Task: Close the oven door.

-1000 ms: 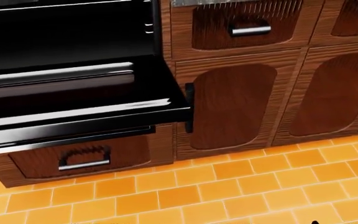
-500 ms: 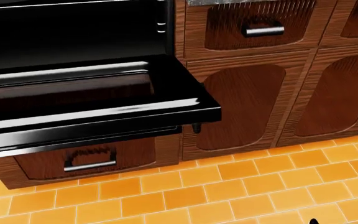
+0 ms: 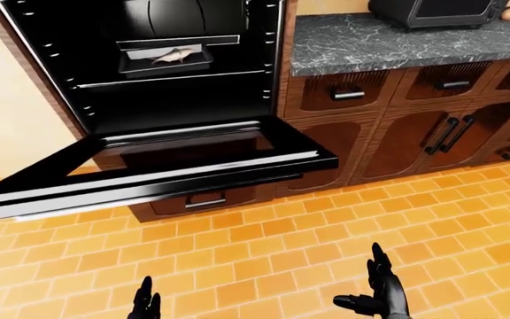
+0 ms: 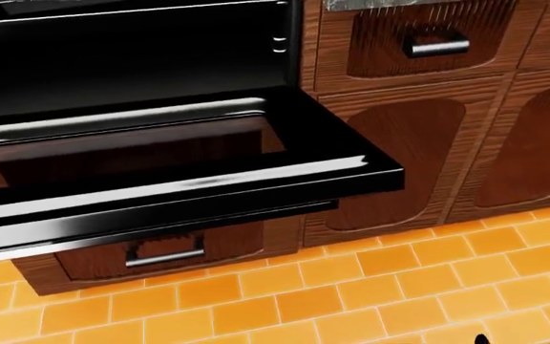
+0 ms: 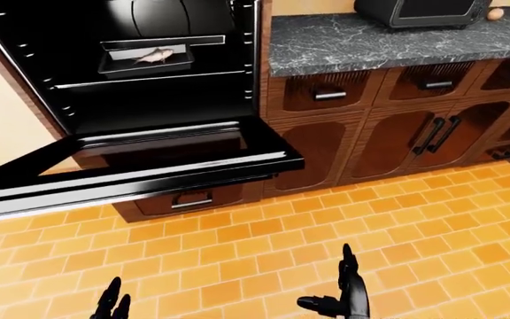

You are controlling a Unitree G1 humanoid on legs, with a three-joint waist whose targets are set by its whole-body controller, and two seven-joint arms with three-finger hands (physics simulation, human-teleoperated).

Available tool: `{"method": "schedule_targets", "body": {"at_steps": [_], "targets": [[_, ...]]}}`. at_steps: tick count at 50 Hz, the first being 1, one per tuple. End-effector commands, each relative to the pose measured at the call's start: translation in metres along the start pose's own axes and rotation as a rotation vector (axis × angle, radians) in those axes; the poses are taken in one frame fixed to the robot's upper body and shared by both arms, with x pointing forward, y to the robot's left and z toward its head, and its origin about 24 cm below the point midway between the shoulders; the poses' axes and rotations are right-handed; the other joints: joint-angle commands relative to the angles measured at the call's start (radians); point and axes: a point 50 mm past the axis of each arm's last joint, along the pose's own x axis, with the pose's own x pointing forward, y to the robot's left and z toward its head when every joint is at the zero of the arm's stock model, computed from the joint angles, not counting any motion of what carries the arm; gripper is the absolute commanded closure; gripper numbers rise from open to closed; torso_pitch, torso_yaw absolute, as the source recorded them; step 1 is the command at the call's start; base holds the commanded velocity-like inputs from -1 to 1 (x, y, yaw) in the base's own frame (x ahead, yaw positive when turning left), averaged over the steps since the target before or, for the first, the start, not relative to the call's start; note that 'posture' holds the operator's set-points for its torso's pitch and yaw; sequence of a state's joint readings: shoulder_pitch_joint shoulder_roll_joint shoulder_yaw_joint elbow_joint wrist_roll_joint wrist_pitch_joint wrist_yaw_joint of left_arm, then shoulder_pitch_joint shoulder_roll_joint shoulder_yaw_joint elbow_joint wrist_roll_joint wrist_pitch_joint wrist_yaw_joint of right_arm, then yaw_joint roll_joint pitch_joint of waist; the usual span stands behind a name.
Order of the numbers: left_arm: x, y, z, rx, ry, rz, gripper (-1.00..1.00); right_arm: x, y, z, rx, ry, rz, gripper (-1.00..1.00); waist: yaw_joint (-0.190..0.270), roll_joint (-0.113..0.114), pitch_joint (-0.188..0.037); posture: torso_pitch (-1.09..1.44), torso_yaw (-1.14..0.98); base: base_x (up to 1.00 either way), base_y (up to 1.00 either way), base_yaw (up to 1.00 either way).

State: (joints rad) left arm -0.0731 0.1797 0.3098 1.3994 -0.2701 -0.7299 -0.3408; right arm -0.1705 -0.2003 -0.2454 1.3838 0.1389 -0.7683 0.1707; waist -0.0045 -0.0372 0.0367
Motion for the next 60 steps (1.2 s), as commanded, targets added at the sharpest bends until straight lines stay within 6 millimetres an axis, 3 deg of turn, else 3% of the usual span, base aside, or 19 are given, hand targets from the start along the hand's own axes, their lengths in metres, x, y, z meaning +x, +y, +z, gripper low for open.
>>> {"method": "schedule_targets", "body": {"at_steps": [1, 4, 5, 6, 9, 14, 16, 18, 19, 22, 26, 31, 32, 37, 41, 43, 45, 46, 60], "targets": [[0.0044, 0.0012, 0.0096, 0.011, -0.05, -0.004, -1.0, 0.005, -0.0029, 0.0105, -0.01, -0.055, -0.005, -1.0, -0.001, -0.001, -0.01, 0.0, 0.0, 0.0, 0.23, 0.0], [0.0045, 0.0012, 0.0096, 0.01, -0.05, -0.005, -1.0, 0.0046, -0.003, 0.01, -0.01, -0.054, -0.005, -1.0, -0.007, -0.074, -0.029, 0.0, 0.0, 0.0, 0.24, 0.0], [0.0046, 0.0014, 0.0098, 0.01, -0.05, -0.005, -1.0, 0.0046, -0.003, 0.01, -0.009, -0.054, -0.005, -1.0, -0.018, -0.015, -0.012, 0.0, 0.0, 0.0, 0.24, 0.0], [0.0046, 0.0016, 0.0099, 0.009, -0.05, -0.004, -1.0, 0.0046, -0.0031, 0.01, -0.01, -0.054, -0.005, -1.0, -0.011, -0.032, -0.017, 0.0, 0.0, 0.0, 0.24, 0.0], [0.0046, 0.0013, 0.0097, 0.009, -0.05, -0.004, -1.0, 0.0046, -0.0031, 0.0101, -0.009, -0.055, -0.005, -1.0, -0.014, -0.025, -0.024, 0.0, 0.0, 0.0, 0.25, 0.0], [0.0052, 0.0008, 0.0105, 0.008, -0.053, -0.004, -1.0, 0.0049, -0.0035, 0.0105, -0.006, -0.056, -0.006, -1.0, -0.009, 0.034, -0.01, 0.0, 0.0, 0.0, 0.24, 0.0], [0.0052, 0.0004, 0.0103, 0.007, -0.054, -0.003, -1.0, 0.0052, -0.0037, 0.0108, -0.006, -0.056, -0.007, -1.0, -0.009, 0.078, -0.012, 0.0, 0.0, 0.0, 0.24, 0.0], [0.0053, 0.0004, 0.0105, 0.006, -0.055, -0.004, -1.0, 0.0054, -0.0031, 0.0109, -0.006, -0.057, -0.006, -1.0, -0.002, 0.153, -0.033, 0.0, 0.0, 0.0, 0.24, 0.0], [0.0052, 0.0008, 0.0105, 0.006, -0.054, -0.004, -1.0, 0.0054, -0.0029, 0.0109, -0.006, -0.057, -0.005, -1.0, 0.003, 0.099, -0.021, 0.0, 0.0, 0.0, 0.23, 0.0], [0.0049, 0.0009, 0.0101, 0.006, -0.053, -0.003, -1.0, 0.0047, -0.004, 0.0104, -0.005, -0.055, -0.006, -1.0, 0.008, 0.09, -0.019, 0.0, 0.0, 0.0, 0.27, 0.0], [0.0048, 0.0013, 0.01, 0.006, -0.052, -0.003, -1.0, 0.005, -0.0035, 0.0105, -0.003, -0.056, -0.006, -1.0, 0.001, 0.038, -0.006, 0.0, 0.0, 0.0, 0.35, 0.0], [0.0047, 0.0015, 0.0099, 0.005, -0.05, -0.003, -1.0, 0.0047, -0.0031, 0.0102, -0.004, -0.055, -0.006, -1.0, -0.007, -0.059, -0.014, 0.0, 0.0, 0.0, 0.35, 0.0], [0.0047, 0.0016, 0.0099, 0.005, -0.05, -0.003, -1.0, 0.0048, -0.003, 0.0102, -0.004, -0.055, -0.005, -1.0, -0.019, -0.025, -0.008, 0.0, 0.0, 0.0, 0.35, 0.0], [0.0047, 0.0013, 0.0098, 0.004, -0.05, -0.004, -1.0, 0.0051, -0.0029, 0.0104, -0.002, -0.055, -0.004, -1.0, -0.017, -0.021, -0.018, 0.0, 0.0, 0.0, 0.35, 0.0], [0.0047, 0.001, 0.0098, 0.004, -0.051, -0.004, -1.0, 0.0053, -0.003, 0.0107, -0.001, -0.056, -0.005, -1.0, -0.014, 0.029, -0.009, 0.0, 0.0, 0.0, 0.35, 0.0], [0.0045, 0.0006, 0.0094, 0.004, -0.051, -0.004, -1.0, 0.0053, -0.003, 0.0107, -0.001, -0.056, -0.005, -1.0, -0.013, 0.074, -0.013, 0.0, 0.0, 0.0, 0.35, 0.0], [0.0045, 0.0004, 0.0094, 0.004, -0.052, -0.004, -1.0, 0.0055, -0.0029, 0.0109, -0.001, -0.056, -0.004, -1.0, -0.004, 0.159, -0.035, 0.0, 0.0, 0.0, 0.35, 0.0], [0.0045, 0.0004, 0.0094, 0.004, -0.052, -0.003, -1.0, 0.0056, -0.003, 0.0111, 0.0, -0.057, -0.004, -1.0, 0.0, 0.1, -0.02, 0.0, 0.0, 0.0, 0.34, 0.0], [0.0042, 0.0012, 0.0094, 0.002, -0.052, -0.002, -1.0, 0.0055, -0.0035, 0.011, 0.0, -0.056, -0.004, -1.0, 0.002, 0.006, -0.015, 0.0, 0.0, 0.0, 0.29, 0.0]]}}
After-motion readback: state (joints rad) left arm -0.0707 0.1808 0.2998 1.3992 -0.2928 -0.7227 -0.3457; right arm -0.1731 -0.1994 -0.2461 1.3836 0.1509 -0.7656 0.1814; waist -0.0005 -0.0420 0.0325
